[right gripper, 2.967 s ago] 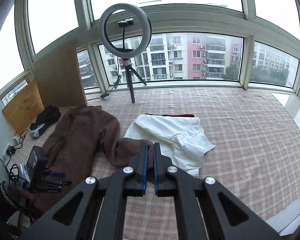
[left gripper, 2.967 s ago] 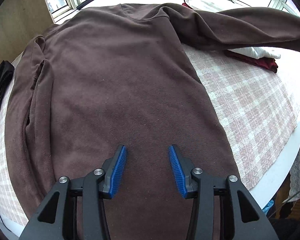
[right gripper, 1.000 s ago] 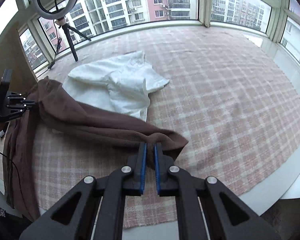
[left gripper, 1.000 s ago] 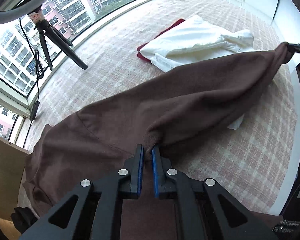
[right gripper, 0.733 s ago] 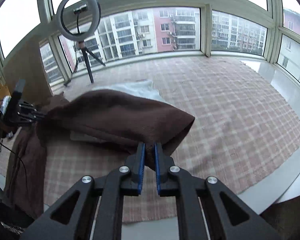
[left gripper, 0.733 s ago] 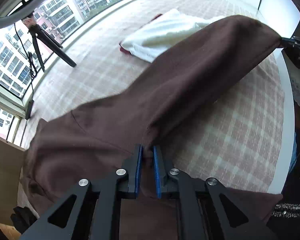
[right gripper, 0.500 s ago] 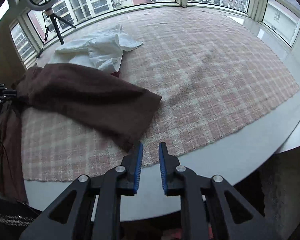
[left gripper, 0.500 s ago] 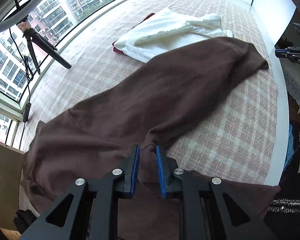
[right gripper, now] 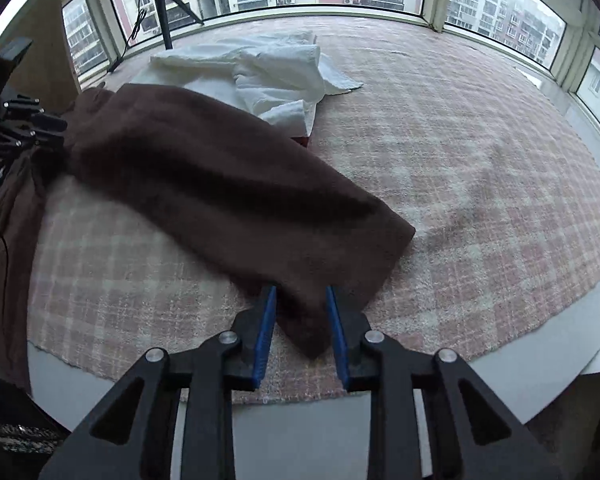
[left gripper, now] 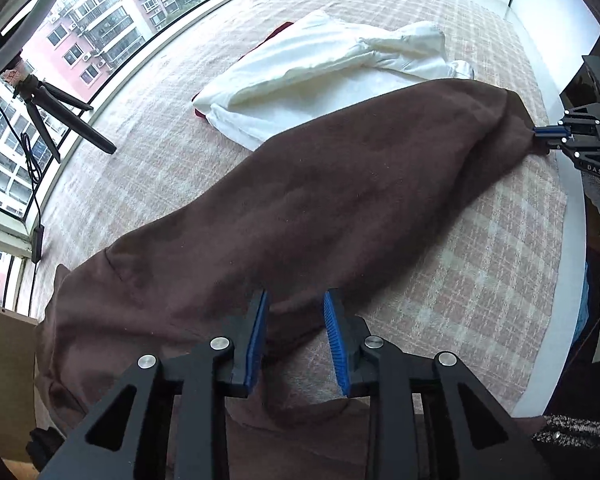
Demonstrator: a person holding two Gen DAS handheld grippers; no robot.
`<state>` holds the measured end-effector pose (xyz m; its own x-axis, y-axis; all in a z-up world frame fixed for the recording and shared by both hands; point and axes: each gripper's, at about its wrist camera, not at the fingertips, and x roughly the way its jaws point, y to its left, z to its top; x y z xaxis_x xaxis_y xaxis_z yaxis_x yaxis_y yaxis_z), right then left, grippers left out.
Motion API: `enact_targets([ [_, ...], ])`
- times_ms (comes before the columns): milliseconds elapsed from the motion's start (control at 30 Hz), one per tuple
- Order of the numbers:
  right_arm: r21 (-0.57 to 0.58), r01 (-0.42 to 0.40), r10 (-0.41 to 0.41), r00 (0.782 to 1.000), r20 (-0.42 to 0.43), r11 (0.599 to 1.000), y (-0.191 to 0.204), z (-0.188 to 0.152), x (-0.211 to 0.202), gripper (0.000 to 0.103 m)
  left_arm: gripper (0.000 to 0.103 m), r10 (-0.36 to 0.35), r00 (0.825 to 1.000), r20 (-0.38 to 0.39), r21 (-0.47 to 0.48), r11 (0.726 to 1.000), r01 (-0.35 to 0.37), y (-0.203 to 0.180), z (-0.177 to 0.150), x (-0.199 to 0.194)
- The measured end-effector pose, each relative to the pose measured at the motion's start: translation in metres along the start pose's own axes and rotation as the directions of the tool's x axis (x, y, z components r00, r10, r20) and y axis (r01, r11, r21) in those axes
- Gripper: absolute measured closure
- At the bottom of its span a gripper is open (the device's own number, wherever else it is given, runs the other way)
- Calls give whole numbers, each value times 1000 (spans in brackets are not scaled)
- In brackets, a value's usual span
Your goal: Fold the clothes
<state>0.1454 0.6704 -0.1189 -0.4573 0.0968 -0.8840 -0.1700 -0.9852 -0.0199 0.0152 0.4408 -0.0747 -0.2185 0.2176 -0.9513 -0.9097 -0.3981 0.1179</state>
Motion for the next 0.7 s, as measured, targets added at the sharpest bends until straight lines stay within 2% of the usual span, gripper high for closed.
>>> enact_targets([
  [100,-126,66,-54,994,100,990,6,7,-28,99,75,-8,1000,2,-9,1000,8,-13,1,-5],
  [167,-203,95,-52,977,208,975,8,6,-61,99,75,-21,1000,6,-11,1000,22,-23,2,-8],
  [233,-262,-19,42,996,80,965,6,-1,-56,95,75,-23,1000,9,-4,1000,23,-33,4,-11],
  [267,-277,-77,86,996,19,958,4,-3,-54,94,75,-25,1000,9,-6,1000,25,-37,4,-12],
  [333,-144,-172,173,985,-8,974,-27,-1,-52,92,75,-30,999,12,-11,999,30,-46,6,-14],
  [400,-4,-259,259,966,-17,966,-59,3,-49,89,75,-41,999,18,-15,999,41,-57,10,-17],
  [433,79,-278,276,960,32,957,-80,9,-49,81,75,-49,999,22,-11,999,50,-65,13,-17],
  [467,116,-292,286,956,64,950,-94,17,-43,76,75,-59,998,29,-4,998,59,-72,16,-18],
  [500,148,-305,294,951,93,941,-108,25,-36,63,75,-71,997,37,-3,997,71,-78,18,-19],
  [533,146,-318,308,947,89,937,-115,35,-25,55,75,-85,995,43,-9,996,86,-82,18,-20],
  [600,104,-333,331,943,29,937,-116,50,2,54,74,-108,993,52,-34,993,110,-86,15,-24],
  [700,0,-352,351,935,-47,936,-93,54,29,54,74,-91,995,46,-124,988,96,-75,-8,-28],
])
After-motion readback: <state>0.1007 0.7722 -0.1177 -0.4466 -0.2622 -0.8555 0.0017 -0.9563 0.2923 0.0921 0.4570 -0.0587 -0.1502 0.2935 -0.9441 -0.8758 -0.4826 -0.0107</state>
